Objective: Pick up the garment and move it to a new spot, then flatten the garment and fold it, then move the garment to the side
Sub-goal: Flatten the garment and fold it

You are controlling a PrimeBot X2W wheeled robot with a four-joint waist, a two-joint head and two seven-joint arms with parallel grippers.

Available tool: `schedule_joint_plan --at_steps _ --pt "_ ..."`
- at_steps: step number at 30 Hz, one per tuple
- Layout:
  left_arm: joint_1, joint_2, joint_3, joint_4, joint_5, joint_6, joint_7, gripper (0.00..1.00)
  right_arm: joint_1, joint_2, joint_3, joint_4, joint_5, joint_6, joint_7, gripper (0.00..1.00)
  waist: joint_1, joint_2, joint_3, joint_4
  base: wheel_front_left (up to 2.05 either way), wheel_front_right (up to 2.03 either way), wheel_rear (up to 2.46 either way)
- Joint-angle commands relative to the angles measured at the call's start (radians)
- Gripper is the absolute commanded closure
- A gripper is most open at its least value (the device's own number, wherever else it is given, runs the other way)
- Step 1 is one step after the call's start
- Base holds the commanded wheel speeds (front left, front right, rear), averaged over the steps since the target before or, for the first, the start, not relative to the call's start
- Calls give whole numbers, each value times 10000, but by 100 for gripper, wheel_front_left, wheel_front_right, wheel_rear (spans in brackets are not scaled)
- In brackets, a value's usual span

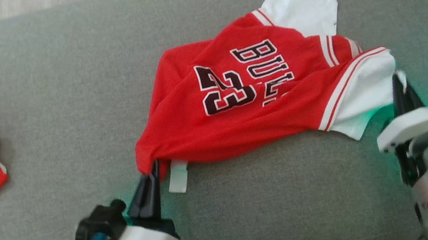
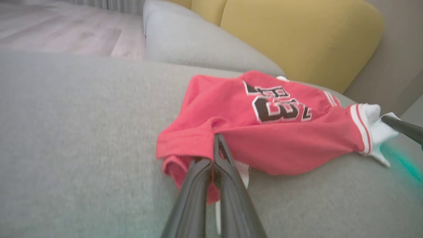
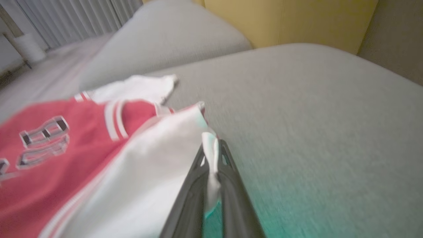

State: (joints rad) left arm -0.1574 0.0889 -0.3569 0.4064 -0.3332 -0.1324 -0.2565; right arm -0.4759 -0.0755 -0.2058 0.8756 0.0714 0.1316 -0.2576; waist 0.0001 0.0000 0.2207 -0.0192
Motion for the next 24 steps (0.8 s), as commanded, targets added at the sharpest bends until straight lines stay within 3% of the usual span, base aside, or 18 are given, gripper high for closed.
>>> schedule_joint_plan --at_steps 1,3,4,7,14,18,24 --pt "-302 122 491 -621 91 17 -53 100 -147 79 556 -867 608 -9 -42 100 -1 0 -292 -14 0 0 0" --pt "-407 166 588 -870 110 17 -53 100 -147 97 809 -1354 1100 -9 -42 100 -1 0 -430 -14 0 0 0" --pt "-746 361 736 -1400 146 17 -53 100 -203 117 1336 -2316 2202 -9 -42 100 -1 0 -759 -12 0 0 0" --pt "-1547 904 831 -2162 125 17 -53 100 -472 -61 2029 -3653 3865 -9 -42 100 -1 0 -1302 15 0 0 0" --pt "-4144 2505 539 -2631 -332 17 -53 100 -1773 -996 2381 -5617 6518 -9 265 100 -1 0 -2328 96 0 0 0" --pt "-5633 3192 181 -2334 -759 17 -53 100 -2722 -1240 2102 -6266 7073 -9 702 100 -1 0 -2567 149 0 0 0" --pt "-7223 3671 -435 -1759 -1477 17 483 100 -3993 -1244 1814 -6490 6578 -9 1486 100 -1 0 -2346 236 0 0 0"
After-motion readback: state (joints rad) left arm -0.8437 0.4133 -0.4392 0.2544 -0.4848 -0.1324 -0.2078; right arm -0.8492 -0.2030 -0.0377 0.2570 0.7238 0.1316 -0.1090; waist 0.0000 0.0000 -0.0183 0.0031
